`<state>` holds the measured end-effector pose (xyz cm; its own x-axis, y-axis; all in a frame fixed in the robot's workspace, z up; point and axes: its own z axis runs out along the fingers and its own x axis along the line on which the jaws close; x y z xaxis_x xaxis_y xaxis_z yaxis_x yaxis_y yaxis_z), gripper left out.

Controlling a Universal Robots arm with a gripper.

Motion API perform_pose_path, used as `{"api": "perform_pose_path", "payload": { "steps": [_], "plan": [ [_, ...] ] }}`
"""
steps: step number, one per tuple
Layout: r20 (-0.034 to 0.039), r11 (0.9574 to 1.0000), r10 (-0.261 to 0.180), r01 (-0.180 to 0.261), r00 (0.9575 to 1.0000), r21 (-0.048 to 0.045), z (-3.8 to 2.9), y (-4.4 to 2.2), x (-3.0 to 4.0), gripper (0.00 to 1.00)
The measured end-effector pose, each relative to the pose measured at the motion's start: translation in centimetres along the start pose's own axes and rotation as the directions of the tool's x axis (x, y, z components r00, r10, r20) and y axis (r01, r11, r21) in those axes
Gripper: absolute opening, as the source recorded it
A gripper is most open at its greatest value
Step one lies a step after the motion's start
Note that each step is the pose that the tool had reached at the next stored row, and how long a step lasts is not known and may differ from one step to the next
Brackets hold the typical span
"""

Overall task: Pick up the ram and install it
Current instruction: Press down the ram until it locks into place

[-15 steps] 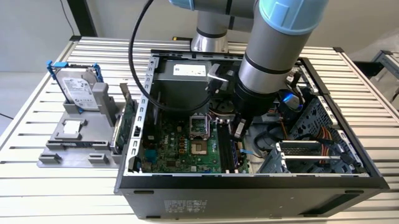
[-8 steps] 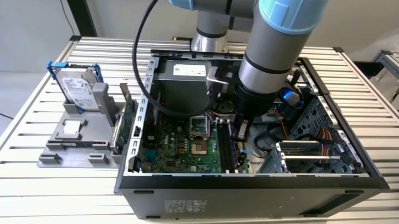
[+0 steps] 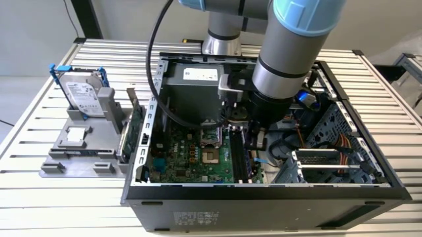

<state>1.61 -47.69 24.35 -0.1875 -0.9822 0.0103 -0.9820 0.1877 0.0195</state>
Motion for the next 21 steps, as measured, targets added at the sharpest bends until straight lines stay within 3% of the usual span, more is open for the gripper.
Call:
{"api": "perform_pose_path", "payload": {
  "steps": [8,14,21],
  "plan": [
    [-0.0026,0.9959,-0.09,0.09,0.9959,0.0082,0.03,0.07,-0.35,0.0],
    [-0.0027,0.9957,-0.092,0.092,0.9957,0.0087,0.1,0.07,-0.36,0.0],
    [-0.0027,0.9957,-0.092,0.092,0.9957,0.0087,1.22,0.06,-0.37,0.0]
  ]
}}
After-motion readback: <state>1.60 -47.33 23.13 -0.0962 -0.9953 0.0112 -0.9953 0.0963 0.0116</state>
